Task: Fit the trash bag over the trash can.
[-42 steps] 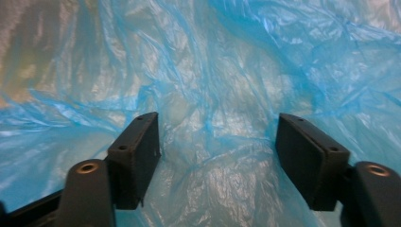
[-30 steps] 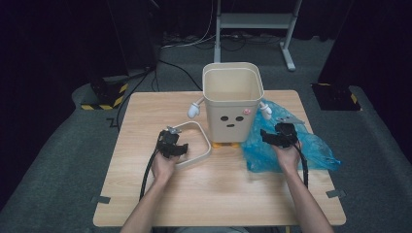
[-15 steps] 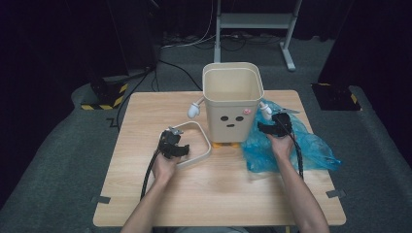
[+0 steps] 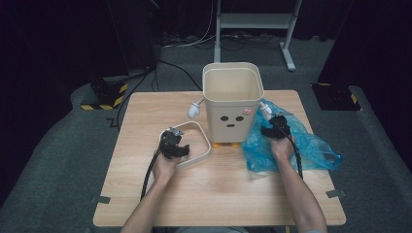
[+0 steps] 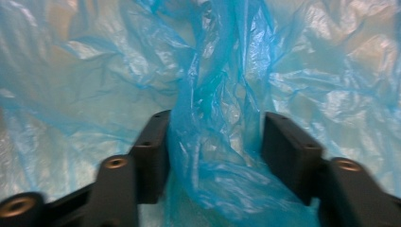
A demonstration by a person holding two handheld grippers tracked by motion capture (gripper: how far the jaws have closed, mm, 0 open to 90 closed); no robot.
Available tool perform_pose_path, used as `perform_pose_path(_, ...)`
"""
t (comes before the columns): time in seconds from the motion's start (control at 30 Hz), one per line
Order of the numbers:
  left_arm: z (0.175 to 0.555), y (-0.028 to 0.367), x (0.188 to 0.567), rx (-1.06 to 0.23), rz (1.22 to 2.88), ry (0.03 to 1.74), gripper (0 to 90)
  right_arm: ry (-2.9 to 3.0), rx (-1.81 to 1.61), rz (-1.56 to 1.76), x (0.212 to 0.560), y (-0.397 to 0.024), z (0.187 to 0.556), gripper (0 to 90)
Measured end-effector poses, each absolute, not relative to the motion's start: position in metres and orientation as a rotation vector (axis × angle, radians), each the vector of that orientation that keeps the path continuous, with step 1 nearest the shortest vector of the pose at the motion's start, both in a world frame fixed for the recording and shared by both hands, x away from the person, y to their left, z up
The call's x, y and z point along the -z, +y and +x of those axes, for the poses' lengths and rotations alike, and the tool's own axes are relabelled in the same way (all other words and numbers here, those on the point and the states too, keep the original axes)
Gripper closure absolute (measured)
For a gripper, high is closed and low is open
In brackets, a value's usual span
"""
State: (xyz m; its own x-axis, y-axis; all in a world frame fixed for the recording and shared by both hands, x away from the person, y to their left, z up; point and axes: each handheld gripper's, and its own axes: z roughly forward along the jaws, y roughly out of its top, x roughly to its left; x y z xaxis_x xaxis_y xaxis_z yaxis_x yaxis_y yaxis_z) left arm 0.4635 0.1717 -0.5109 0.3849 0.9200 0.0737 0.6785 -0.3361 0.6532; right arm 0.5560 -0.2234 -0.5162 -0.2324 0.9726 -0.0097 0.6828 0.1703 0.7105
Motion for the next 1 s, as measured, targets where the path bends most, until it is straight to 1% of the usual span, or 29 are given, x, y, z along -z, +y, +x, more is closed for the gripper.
perform_pose_path(0.23,0.464,0.172,0.511,-0.597,2.106,1.374,39.4,2.002,-0.832,1.525,0.516,-0.223,0.554,78.9)
perform_pose_path(0.3,0.464,0.172,0.511,-0.596,2.106,1.374,39.3,1.999,-0.83,1.52,0.516,-0.224,0.554,85.1)
perform_pose_path(0.33,0.464,0.172,0.511,-0.596,2.105,1.374,39.2,1.997,-0.837,1.519,0.516,-0.226,0.554,86.8)
perform_pose_path(0.5,0.463,0.171,0.512,-0.615,2.126,1.343,40.0,1.98,-0.902,1.554,0.516,-0.235,0.549,88.7)
perform_pose_path(0.63,0.463,0.171,0.512,-0.625,2.126,1.333,40.1,1.967,-0.932,1.538,0.506,-0.243,0.54,89.1)
perform_pose_path(0.73,0.465,0.172,0.514,-0.568,2.098,1.337,40.9,1.958,-0.94,1.541,0.498,-0.249,0.536,89.2)
perform_pose_path(1.0,0.465,0.172,0.514,-0.557,2.09,1.34,40.6,1.951,-0.955,1.528,0.48,-0.263,0.524,89.3)
